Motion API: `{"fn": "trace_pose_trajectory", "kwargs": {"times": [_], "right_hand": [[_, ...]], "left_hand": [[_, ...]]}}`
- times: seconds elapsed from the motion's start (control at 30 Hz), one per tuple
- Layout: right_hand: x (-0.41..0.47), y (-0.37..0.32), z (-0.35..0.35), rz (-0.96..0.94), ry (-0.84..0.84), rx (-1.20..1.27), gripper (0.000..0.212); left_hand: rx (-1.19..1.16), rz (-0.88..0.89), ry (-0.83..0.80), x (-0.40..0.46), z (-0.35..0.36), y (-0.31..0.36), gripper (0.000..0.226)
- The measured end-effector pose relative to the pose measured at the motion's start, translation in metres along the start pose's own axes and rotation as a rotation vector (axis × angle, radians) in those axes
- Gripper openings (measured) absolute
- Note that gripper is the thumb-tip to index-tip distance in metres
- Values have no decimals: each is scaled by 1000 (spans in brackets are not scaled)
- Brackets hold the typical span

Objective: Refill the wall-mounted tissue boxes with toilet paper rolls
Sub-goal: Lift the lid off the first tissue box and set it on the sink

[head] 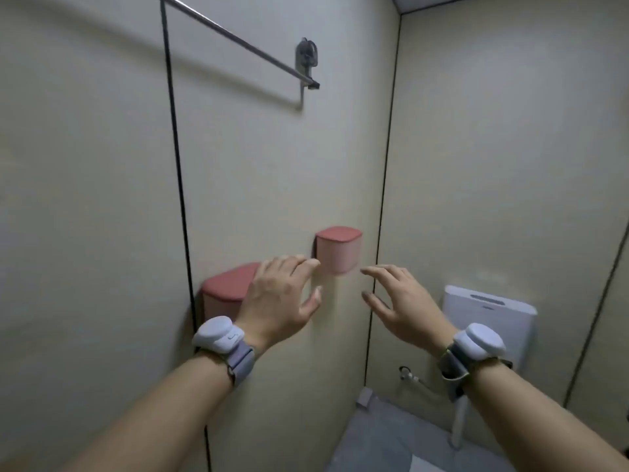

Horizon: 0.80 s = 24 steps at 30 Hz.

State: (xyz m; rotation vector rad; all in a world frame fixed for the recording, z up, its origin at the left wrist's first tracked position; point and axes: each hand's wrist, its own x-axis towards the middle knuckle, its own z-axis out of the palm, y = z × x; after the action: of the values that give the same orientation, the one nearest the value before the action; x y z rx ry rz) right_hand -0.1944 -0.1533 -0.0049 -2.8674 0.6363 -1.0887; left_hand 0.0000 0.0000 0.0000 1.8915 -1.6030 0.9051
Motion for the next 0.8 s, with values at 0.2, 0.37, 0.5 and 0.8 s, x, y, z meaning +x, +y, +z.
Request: {"fn": "trace_pose_trajectory", "kwargs": {"times": [0.2,0.37,0.5,0.8], "right_hand": [[46,-13,57,-84,-80,216,41],[83,-11,105,-148,-148,354,42],[112,-7,135,-215,-220,530,40],[136,8,185,-297,-348,929,42]], "left_hand": [[151,-192,-59,-24,6,-53,49],[219,-338,-78,-39,18,-82,47],[218,-414,-40,-48,24,-88,48],[-44,-690,52,-68,42,-75,67]]}}
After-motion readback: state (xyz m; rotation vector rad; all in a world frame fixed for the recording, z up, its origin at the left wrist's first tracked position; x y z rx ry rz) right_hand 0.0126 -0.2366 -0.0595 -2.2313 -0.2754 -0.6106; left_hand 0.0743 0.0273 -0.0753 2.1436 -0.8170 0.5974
